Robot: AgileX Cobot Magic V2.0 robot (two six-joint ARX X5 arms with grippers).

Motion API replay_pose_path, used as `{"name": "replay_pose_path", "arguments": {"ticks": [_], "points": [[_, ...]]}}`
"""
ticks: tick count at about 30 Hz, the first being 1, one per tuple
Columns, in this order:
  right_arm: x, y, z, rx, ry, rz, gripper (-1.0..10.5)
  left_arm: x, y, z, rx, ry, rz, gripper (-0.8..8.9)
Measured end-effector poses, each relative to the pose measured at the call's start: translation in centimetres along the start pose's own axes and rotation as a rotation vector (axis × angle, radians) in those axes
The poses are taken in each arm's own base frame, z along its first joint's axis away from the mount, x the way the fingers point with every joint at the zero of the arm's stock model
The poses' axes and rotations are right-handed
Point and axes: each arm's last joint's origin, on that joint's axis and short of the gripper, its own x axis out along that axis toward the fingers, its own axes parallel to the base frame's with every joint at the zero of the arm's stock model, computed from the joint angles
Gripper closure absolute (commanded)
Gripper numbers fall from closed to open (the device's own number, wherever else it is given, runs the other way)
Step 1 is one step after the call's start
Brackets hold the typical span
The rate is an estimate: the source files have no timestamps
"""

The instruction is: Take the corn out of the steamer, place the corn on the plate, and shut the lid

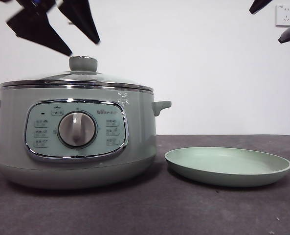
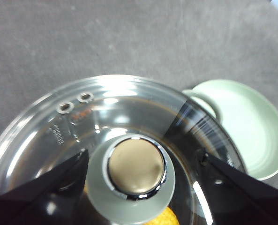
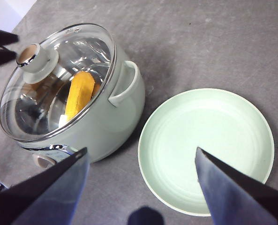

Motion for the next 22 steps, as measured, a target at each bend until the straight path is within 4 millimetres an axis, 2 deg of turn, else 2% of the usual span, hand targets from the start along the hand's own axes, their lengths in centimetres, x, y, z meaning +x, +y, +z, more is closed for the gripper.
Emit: {"name": "replay_pose_path", "arguments": {"ticks": [4,8,10,13,19,22], "points": [[0.0,0.0,0.0,0.0,0.0,0.0,5.7,1.7,-0.3,-0.5,0.015,0.057,0.025,4.36],[0.0,0.0,0.0,0.0,0.0,0.0,5.7,2.3,-0.2,-0.7,0.016,0.076,0.03,4.47],[0.0,0.0,0.0,0.0,0.0,0.0,5.7,2.4,-0.2,-0.7,0.017,0.079,0.031,5.81],[0.0,0.0,0.0,0.0,0.0,0.0,5.7,2.4,-0.2,-0.7,0.038,0.081,0.034,8.33],[0.2,0.3,0.2,-0.019,-0.015,0.016,5.7,2.4,-0.2,-0.6,0.049,0.072,0.033,8.22],[1.4,1.1,0.6,-0.042,-0.001,0.07,5.7,1.6,-0.2,-0.4,0.054,0.027,0.059,8.22]]}}
